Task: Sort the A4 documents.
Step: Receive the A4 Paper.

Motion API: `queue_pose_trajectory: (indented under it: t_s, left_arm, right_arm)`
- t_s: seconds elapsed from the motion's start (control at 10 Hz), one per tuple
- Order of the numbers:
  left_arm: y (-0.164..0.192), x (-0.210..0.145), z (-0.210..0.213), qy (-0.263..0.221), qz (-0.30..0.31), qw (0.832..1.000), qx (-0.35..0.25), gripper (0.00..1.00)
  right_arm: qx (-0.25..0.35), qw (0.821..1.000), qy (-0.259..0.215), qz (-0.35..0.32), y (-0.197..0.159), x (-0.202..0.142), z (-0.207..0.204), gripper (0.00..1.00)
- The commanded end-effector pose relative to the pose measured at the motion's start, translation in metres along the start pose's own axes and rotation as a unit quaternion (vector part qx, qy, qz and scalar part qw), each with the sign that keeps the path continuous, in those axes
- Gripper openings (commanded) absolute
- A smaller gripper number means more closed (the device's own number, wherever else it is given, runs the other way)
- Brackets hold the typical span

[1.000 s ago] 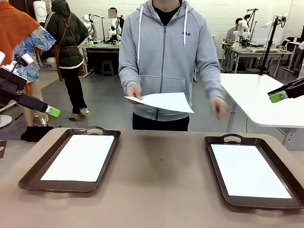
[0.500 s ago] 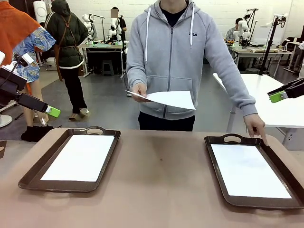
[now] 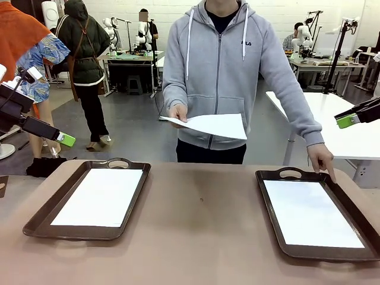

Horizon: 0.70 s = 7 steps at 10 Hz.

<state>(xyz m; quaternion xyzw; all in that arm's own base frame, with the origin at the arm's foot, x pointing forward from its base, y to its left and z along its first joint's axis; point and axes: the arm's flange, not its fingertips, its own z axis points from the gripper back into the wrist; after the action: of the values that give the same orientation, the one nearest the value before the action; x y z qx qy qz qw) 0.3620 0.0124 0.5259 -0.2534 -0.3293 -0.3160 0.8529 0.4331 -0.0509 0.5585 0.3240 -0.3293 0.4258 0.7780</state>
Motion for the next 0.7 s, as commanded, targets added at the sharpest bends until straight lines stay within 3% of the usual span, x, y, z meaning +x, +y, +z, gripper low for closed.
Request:
queue_pose_trajectory:
  t_s: [0.0,0.6]
  left_arm:
    - [0.0003,0.0,-0.0005,-0.003,0.0,1.0,-0.003,1.0]
    - [0.0003,0.0,-0.0005,-0.003,0.0,1.0,-0.003,1.0]
  right_arm:
    - [0.001,1.0,0.0,0.0,0.0,-0.0003,-0.0004,1.0]
    - [0.001,1.0,0.0,0.0,0.0,-0.0003,-0.0004,1.0]
